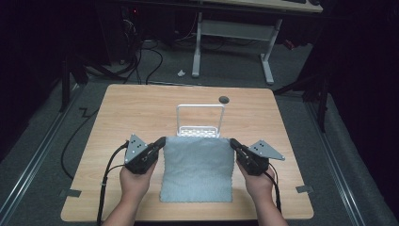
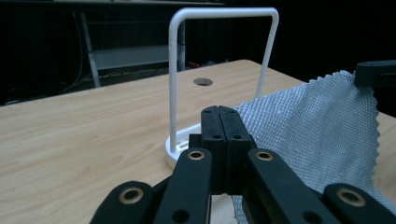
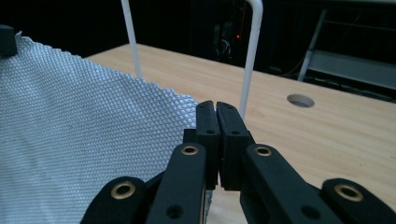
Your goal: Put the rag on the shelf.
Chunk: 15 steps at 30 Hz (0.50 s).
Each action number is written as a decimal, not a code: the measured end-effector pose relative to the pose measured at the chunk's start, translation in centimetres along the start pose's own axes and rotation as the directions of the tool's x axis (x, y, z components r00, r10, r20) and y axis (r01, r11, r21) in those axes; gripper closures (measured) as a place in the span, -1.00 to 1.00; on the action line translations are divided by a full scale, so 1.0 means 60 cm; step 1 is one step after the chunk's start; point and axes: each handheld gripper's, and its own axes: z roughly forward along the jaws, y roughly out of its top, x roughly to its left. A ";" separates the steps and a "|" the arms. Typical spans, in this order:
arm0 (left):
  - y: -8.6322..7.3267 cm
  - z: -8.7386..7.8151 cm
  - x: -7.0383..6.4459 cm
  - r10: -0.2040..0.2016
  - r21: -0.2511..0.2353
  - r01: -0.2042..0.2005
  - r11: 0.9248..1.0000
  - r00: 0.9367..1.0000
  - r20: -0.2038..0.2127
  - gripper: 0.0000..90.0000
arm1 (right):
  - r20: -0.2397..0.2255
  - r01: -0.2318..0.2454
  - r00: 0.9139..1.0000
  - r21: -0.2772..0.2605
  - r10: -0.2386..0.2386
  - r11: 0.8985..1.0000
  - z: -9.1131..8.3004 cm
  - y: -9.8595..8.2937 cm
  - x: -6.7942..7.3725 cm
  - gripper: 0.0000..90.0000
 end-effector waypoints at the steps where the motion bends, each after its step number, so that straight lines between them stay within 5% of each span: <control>1: 0.004 0.001 0.000 -0.002 -0.002 0.002 1.000 1.000 -0.004 1.00 | 0.000 0.005 1.000 -0.012 -0.005 1.000 0.000 0.004 -0.001 0.99; 15: 0.050 -0.003 -0.003 0.025 -0.081 -0.027 0.996 0.999 -0.029 1.00 | 0.025 0.025 0.999 -0.122 -0.022 0.992 -0.010 0.055 -0.002 0.99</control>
